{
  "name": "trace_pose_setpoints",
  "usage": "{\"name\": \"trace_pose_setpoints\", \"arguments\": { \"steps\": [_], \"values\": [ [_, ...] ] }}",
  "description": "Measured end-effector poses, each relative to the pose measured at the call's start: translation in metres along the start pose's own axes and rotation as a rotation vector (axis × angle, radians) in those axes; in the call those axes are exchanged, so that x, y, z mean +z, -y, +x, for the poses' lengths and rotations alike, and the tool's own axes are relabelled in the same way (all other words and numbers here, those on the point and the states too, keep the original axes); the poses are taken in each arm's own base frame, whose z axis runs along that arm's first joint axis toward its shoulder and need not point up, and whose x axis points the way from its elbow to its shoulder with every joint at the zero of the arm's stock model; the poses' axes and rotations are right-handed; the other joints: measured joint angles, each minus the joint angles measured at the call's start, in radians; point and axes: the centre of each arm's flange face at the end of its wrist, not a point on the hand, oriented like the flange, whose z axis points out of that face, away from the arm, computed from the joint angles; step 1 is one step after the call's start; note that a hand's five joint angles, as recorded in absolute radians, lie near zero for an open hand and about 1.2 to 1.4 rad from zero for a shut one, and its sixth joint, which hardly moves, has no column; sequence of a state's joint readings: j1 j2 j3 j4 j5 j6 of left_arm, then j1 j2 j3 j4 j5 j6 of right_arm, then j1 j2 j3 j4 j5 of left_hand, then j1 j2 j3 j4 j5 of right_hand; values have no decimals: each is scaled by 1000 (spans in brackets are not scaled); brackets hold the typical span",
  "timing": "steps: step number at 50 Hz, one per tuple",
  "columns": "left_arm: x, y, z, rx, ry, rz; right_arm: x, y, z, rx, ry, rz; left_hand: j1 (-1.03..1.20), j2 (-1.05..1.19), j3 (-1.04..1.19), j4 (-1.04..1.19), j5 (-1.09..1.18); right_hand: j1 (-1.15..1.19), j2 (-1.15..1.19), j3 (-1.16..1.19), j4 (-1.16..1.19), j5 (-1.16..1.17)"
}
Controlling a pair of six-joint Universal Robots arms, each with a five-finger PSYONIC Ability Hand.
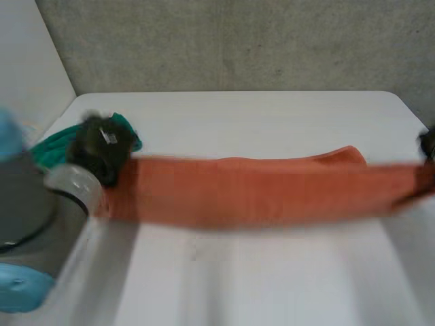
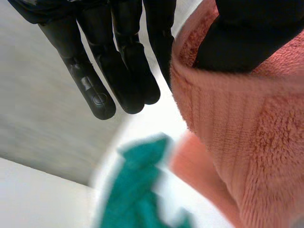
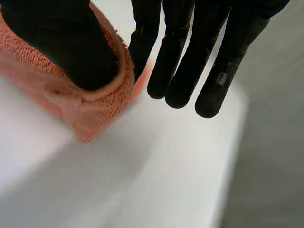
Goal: Fold the laundry.
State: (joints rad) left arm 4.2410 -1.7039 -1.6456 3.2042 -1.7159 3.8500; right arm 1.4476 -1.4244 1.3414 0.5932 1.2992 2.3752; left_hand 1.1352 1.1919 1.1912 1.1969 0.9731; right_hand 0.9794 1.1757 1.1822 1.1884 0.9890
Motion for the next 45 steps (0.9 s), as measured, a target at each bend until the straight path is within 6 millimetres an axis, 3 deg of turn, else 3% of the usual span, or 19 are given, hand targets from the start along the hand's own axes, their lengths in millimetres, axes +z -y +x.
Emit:
{"name": "trace_pose_setpoints", "arguments": {
  "steps": [4, 8, 13, 18, 23, 24, 26, 35, 40, 44, 45],
  "values": [
    [-28, 55, -53, -49, 162, 192, -39, 46, 27, -65, -150, 176, 0, 1, 1, 2, 0, 0, 0, 0, 0, 0],
    [-60, 96, -96, -83, 292, 347, -71, 76, 42, -110, -256, 296, 0, 1, 1, 2, 0, 0, 0, 0, 0, 0],
    [-87, 122, -123, -97, 366, 434, -97, 97, 51, -143, -332, 382, 0, 2, 1, 2, 0, 0, 0, 0, 0, 1],
    [-78, 118, -118, -86, 326, 390, -98, 99, 52, -147, -338, 391, 0, 2, 1, 2, 0, 0, 0, 0, 0, 4],
    [-39, 93, -89, -61, 212, 260, -67, 84, 45, -125, -256, 323, 0, 3, 3, 2, 0, 0, 0, 0, 0, 4],
    [-39, 93, -89, -61, 212, 260, -67, 84, 45, -125, -256, 323, 0, 3, 3, 2, 0, 0, 0, 0, 0, 4],
    [-12, 73, -67, -44, 138, 181, -37, 70, 35, -108, -176, 262, 0, 3, 3, 2, 0, 0, 0, 0, 0, 4],
    [67, 19, -16, 8, -12, 31, 46, 51, -10, -111, -14, 204, 0, 3, 3, 2, 0, 0, 0, 0, 0, 4],
    [111, 8, -6, 54, 7, 49, 84, 58, -25, -141, -79, 272, 0, 3, 3, 2, 0, 0, 0, 0, 0, 4],
    [141, 21, -16, 92, 97, 146, 104, 82, -24, -163, -214, 414, 0, 3, 3, 2, 0, 0, 0, 0, 0, 4],
    [151, 32, -25, 102, 152, 204, 107, 96, -20, -168, -282, 494, 0, 3, 4, 2, 0, 0, 0, 0, 0, 4]
  ]
}}
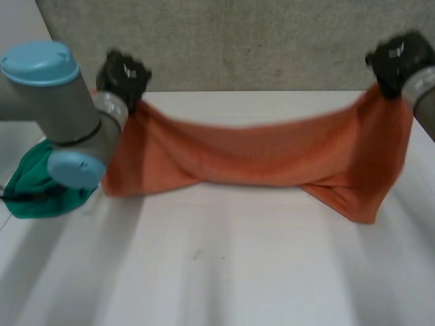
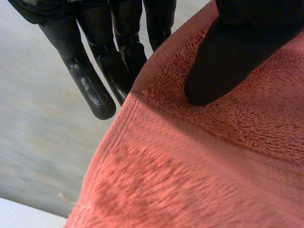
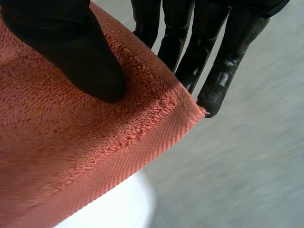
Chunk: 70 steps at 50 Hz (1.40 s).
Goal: Fold the laundry.
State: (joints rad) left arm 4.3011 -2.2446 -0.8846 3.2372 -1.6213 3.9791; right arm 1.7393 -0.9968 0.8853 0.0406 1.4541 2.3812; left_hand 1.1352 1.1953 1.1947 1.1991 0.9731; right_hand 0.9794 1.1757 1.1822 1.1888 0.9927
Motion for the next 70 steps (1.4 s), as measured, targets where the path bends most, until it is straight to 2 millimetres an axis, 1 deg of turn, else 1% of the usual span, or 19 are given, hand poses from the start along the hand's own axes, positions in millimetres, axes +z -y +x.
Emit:
{"name": "trace_pose_setpoints", "arguments": {
  "steps": [4, 6, 11, 15, 21, 23, 24, 28, 33, 39, 43, 47, 49, 53, 57, 60, 63, 68, 70],
  "values": [
    [24, 29, -30, 14, 168, 163, 19, 33, 17, -16, -176, 196, 0, 0, 0, 0, 0, 0, 0, 0, 0, 0],
    [33, 56, -57, 11, 308, 296, 24, 61, 34, -17, -302, 341, 0, 0, 0, 0, 0, 0, 0, 0, 0, 0],
    [28, 99, -100, -30, 496, 486, 18, 101, 61, 8, -456, 528, 0, 0, 0, 0, 0, 0, 0, 0, 0, 0],
    [19, 106, -110, -80, 517, 527, 13, 108, 66, 27, -477, 556, 0, 0, 0, 0, 0, 0, 0, 0, 0, 0],
    [13, 78, -91, -144, 421, 448, 11, 88, 50, 50, -400, 475, 0, 0, 0, 0, 0, 0, 0, 0, 0, 1],
    [6, 45, -66, -158, 331, 345, 9, 65, 29, 63, -319, 390, 0, 0, 0, 0, 0, 0, 0, 0, 0, 1],
    [5, 40, -62, -159, 317, 329, 8, 60, 25, 65, -302, 374, 0, 0, 0, 0, 0, 0, 0, 0, 0, 1],
    [-17, -10, -14, -160, 169, 170, -4, 19, -19, 76, -136, 243, 0, 0, 0, 0, 0, 0, 0, 0, 0, 1],
    [-50, -52, 36, -156, 22, 23, -29, -27, -68, 82, 67, 125, 0, 0, 0, 0, 0, 0, 0, 0, 0, 1],
    [-89, -89, 81, -141, -126, -124, -63, -71, -103, 64, 245, -4, 0, 0, 0, 0, 0, 0, 0, 0, 0, 1],
    [-113, -96, 90, -113, -182, -185, -84, -90, -104, 15, 320, -111, 0, 0, 0, 0, 0, 0, 0, 0, 0, 1],
    [-138, -92, 81, -52, -220, -248, -110, -96, -90, -45, 404, -242, 0, 0, 0, 0, 0, 0, 0, 0, 0, 1],
    [-151, -90, 73, -17, -235, -286, -124, -96, -79, -67, 448, -309, 0, 0, 0, 0, 0, 0, 0, 0, 0, 1],
    [-197, -86, 51, 85, -315, -444, -162, -87, -52, -97, 565, -470, 0, 0, 0, 0, 0, 0, 0, 0, 0, 1],
    [-237, -79, 39, 137, -423, -554, -186, -80, -35, -118, 634, -547, 0, 0, 0, 0, 0, 0, 0, 0, 0, 1],
    [-256, -71, 35, 149, -480, -577, -195, -77, -28, -138, 654, -566, 0, 0, 0, 0, 0, 0, 0, 0, 0, 1],
    [-262, -66, 35, 148, -497, -563, -196, -78, -24, -154, 643, -565, 0, 0, 0, 0, 0, 0, 0, 0, 0, 1],
    [-253, -63, 38, 141, -481, -520, -190, -82, -23, -161, 597, -549, 0, 0, 0, 0, 0, 0, 0, 0, 0, 1],
    [-237, -65, 43, 138, -454, -488, -181, -89, -28, -153, 560, -533, 0, 0, 0, 0, 0, 0, 0, 0, 0, 1]
  ]
}}
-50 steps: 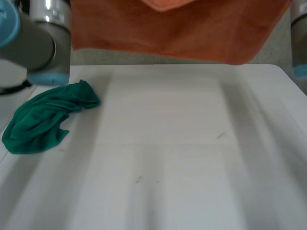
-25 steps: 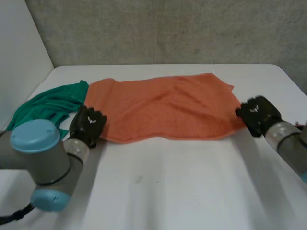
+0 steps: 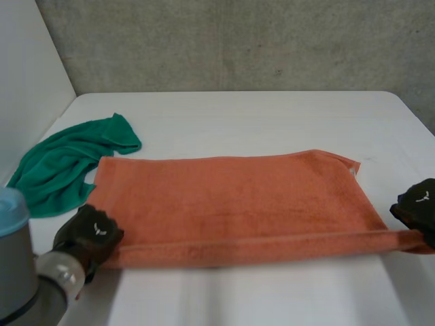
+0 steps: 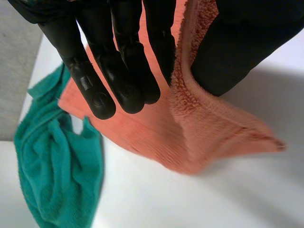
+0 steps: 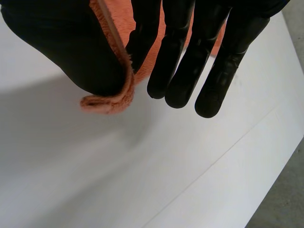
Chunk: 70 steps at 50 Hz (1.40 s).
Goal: Fold the laundry.
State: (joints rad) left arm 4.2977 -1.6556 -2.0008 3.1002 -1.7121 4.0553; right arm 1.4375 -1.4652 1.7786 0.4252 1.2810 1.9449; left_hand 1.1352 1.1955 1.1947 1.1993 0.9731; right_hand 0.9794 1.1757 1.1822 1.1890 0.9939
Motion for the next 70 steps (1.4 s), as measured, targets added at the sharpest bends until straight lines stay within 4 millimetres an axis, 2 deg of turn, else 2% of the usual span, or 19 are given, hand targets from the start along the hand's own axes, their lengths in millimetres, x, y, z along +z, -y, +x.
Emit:
{"name": "trace_pose_setpoints", "arguments": {
  "steps": [8, 22, 27, 28, 29, 30, 34, 37, 38, 42, 44, 48, 54, 57, 58, 62, 63, 64, 70],
  "values": [
    [53, 15, -6, -13, 47, 36, 37, 4, -8, 21, -44, 42, 0, 0, 0, 0, 0, 0, 0, 0, 0, 3],
    [134, 51, -35, -32, 235, 180, 98, 42, 2, -17, -214, 168, 0, 0, 0, 0, 0, 0, 0, 0, 0, 5],
    [157, 77, -66, -30, 359, 263, 106, 77, 33, -20, -350, 257, 0, 0, 0, 0, 0, 0, 0, 0, 0, 5],
    [161, 88, -81, -30, 410, 297, 105, 84, 40, -16, -383, 280, 0, 0, 0, 0, 0, 0, 0, 0, 0, 5],
    [162, 96, -90, -31, 444, 320, 101, 101, 57, -5, -451, 332, 0, 0, 0, 0, 0, 0, 0, 0, 0, 5],
    [160, 110, -110, -36, 512, 367, 92, 120, 77, 16, -536, 401, 0, 0, 0, 0, 0, 0, 0, 0, 0, 5],
    [140, 148, -163, -69, 702, 502, 56, 161, 126, 84, -731, 588, 0, 0, 0, 0, 0, 0, 0, 0, 0, 5],
    [98, 179, -214, -137, 891, 659, 18, 187, 161, 148, -872, 756, 0, 0, 0, 0, 0, 0, 0, 0, 0, 5],
    [79, 187, -230, -172, 950, 721, -8, 199, 179, 192, -947, 873, 0, 0, 0, 0, 0, 0, 0, 0, 0, 5],
    [35, 197, -257, -274, 1039, 865, -38, 210, 195, 251, -1003, 1014, 0, 0, 0, 0, 0, 2, 0, 0, 0, 6],
    [26, 195, -259, -304, 1038, 893, -40, 210, 194, 266, -992, 1028, 0, 0, 0, 0, 0, 5, 0, 0, 0, 7],
    [30, 183, -250, -332, 996, 880, -26, 202, 183, 285, -924, 990, 0, 0, 0, 0, 0, 5, 0, 0, 0, 7],
    [57, 159, -217, -332, 886, 785, 15, 181, 149, 284, -768, 880, 0, 1, 0, 2, 0, 5, 0, 0, 0, 6],
    [80, 142, -186, -319, 793, 706, 48, 163, 120, 275, -645, 806, 0, 1, 0, 3, 0, 5, 0, 0, 0, 6],
    [84, 139, -179, -317, 775, 691, 51, 160, 116, 274, -630, 798, 0, 1, 0, 3, 0, 5, 0, 0, 0, 7],
    [119, 112, -117, -290, 606, 570, 95, 130, 70, 275, -459, 690, 0, 1, 0, 3, 0, 5, 0, 0, 0, 7],
    [122, 109, -110, -287, 587, 559, 101, 125, 64, 275, -436, 675, 0, 1, 0, 3, 0, 5, 0, 0, 0, 7],
    [131, 100, -85, -275, 524, 520, 112, 114, 48, 273, -386, 635, 0, 1, 0, 3, 0, 5, 0, 0, 0, 7],
    [141, 70, -18, -223, 346, 394, 126, 77, 11, 209, -285, 496, 0, 1, 0, 3, 0, 5, 0, 0, 0, 8]
  ]
}}
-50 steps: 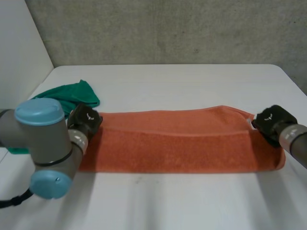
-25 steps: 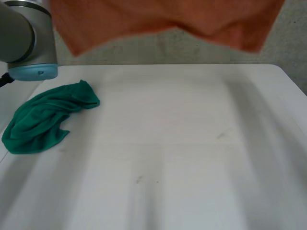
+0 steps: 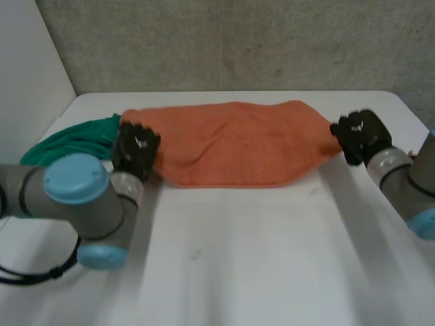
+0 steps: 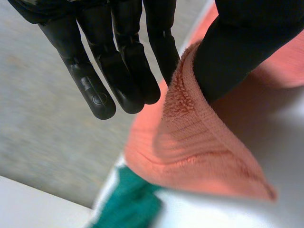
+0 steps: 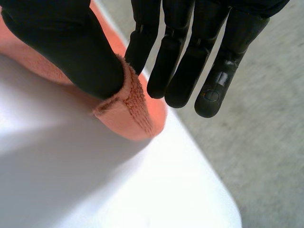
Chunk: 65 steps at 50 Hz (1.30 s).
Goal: Fold the laundry.
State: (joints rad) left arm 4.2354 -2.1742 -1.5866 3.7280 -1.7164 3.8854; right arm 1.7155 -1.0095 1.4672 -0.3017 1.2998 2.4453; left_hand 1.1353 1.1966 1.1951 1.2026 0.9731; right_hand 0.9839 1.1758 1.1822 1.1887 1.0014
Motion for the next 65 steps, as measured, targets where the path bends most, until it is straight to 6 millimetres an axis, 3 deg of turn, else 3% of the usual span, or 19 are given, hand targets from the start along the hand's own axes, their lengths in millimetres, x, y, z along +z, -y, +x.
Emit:
{"name": "trace_pose_setpoints", "arguments": {
  "steps": [4, 9, 15, 19, 22, 27, 39, 41, 42, 47, 57, 65],
  "values": [
    [-23, -11, 6, 41, -57, -81, -19, -9, 3, -82, 29, -84, 0, 0, 0, 0, 0, 0, 0, 0, 0, 0],
    [-59, -15, -10, 100, -89, -212, -56, -8, 16, -175, 102, -227, 0, 0, 0, 0, 0, 0, 0, 0, 0, 0],
    [-123, -21, -30, 200, -237, -449, -113, -7, 30, -210, 266, -467, 0, 0, 0, 0, 0, 0, 0, 0, 0, 0],
    [-159, -22, -32, 237, -358, -546, -140, -10, 34, -226, 353, -571, 0, 0, 0, 0, 0, 0, 0, 0, 0, 0],
    [-173, -20, -31, 245, -412, -562, -150, -13, 35, -241, 382, -610, 0, 0, 0, 0, 0, 0, 0, 0, 0, 0],
    [-169, -12, -29, 224, -395, -509, -148, -21, 39, -252, 339, -607, 0, 0, 0, 0, 0, 0, 0, 0, 0, 0],
    [-110, -6, -30, 161, -243, -391, -116, -32, 28, -185, 205, -496, -8, -46, -47, -54, -10, 0, 0, 0, 0, 0],
    [-102, -6, -30, 151, -228, -381, -112, -33, 25, -166, 189, -480, -162, -222, -220, -211, -150, 0, 0, 0, 0, 0],
    [-96, -7, -29, 143, -216, -373, -109, -34, 24, -148, 177, -469, -450, -475, -469, -470, -410, 0, 0, 0, 0, 0],
    [-83, -13, -27, 120, -197, -375, -98, -39, 22, -87, 137, -446, -658, -708, -704, -722, -668, 0, 0, 0, 0, 0],
    [-81, -31, -31, 90, -190, -445, -92, -45, 21, -39, 107, -436, -660, -726, -721, -739, -685, 0, 0, 0, 0, 0],
    [-100, -30, -51, 48, -171, -502, -92, -45, 21, -35, 97, -430, -660, -726, -721, -739, -689, 0, 0, 0, 0, 0]
  ]
}}
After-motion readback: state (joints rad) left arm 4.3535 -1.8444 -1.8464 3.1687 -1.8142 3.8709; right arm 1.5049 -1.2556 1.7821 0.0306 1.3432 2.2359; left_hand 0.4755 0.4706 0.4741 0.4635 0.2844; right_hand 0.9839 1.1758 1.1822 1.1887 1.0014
